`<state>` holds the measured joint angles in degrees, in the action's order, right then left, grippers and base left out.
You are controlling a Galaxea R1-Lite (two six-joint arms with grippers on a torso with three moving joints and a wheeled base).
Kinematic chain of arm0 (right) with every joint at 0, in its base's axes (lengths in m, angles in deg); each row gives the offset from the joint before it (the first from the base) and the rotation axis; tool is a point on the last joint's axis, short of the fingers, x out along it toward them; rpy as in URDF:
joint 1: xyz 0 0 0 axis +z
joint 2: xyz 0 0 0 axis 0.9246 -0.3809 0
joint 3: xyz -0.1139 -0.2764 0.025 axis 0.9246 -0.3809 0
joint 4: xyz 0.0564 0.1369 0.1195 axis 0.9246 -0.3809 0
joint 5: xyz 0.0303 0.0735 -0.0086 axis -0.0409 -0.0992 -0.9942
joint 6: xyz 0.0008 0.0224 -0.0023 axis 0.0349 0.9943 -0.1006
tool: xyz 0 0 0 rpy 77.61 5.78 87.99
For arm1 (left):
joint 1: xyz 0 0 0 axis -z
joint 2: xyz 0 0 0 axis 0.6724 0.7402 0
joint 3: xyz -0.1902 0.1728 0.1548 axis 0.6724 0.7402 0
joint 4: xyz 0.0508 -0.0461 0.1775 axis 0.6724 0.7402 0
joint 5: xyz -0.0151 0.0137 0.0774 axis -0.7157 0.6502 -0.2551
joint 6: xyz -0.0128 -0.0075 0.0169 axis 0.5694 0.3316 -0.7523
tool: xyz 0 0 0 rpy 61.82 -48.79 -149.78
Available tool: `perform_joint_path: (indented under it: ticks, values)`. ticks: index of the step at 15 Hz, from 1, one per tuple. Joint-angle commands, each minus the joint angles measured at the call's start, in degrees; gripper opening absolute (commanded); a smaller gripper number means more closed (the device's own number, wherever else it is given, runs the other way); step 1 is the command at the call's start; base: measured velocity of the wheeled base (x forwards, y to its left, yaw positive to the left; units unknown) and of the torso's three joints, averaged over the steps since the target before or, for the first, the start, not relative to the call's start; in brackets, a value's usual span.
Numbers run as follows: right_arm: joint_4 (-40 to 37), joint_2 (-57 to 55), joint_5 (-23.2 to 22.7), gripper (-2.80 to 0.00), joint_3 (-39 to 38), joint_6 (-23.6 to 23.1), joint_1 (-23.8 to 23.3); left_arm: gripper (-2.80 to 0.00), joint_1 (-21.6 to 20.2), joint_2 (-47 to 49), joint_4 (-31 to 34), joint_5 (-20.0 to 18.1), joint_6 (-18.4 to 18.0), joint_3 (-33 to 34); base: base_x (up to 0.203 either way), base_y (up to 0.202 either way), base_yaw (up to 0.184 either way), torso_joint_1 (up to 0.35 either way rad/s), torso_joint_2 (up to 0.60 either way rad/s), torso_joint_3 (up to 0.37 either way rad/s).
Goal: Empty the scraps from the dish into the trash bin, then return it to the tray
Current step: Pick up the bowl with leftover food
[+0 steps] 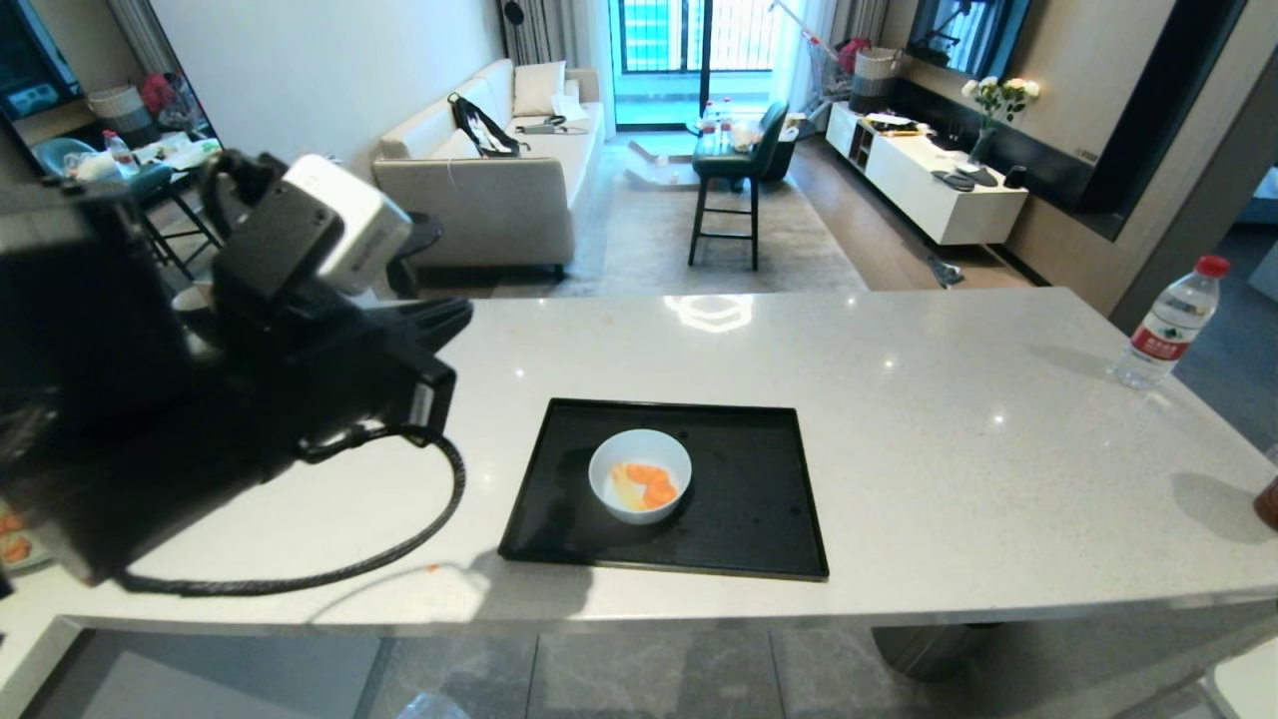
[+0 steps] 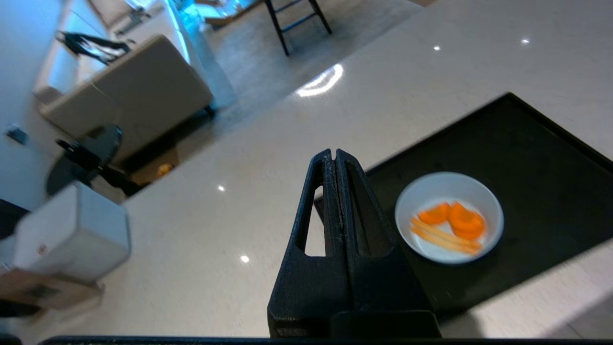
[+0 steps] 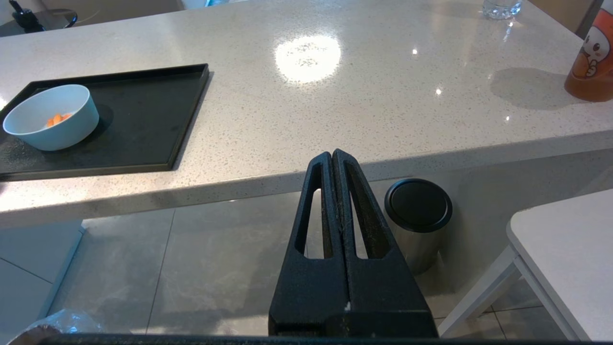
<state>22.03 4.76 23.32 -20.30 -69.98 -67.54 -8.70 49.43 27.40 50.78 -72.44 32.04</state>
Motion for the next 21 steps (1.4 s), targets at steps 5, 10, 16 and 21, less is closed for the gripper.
perform_joint_path:
  ticks: [5,10,16,21]
  values:
    - [0.0,0.0,0.0,-2.8,0.0,0.1,0.0,-2.8,-2.7,17.8,-7.9,1.8,-10.5,-11.8,0.0,0.0,0.0,0.0,0.0,0.0]
    - [0.0,0.0,0.0,-2.8,0.0,0.0,0.0,-2.8,-6.6,20.5,9.3,1.8,-11.7,-18.8,0.0,0.0,0.0,0.0,0.0,0.0]
    - [0.0,0.0,0.0,-2.8,0.0,0.0,0.0,-2.8,-9.2,25.1,18.4,1.5,-11.3,-22.8,0.0,0.0,0.0,0.0,0.0,0.0]
    - [0.0,0.0,0.0,-2.8,0.0,0.0,0.0,-2.8,-9.1,26.8,33.5,1.1,-9.4,-28.4,0.0,0.0,0.0,0.0,0.0,0.0]
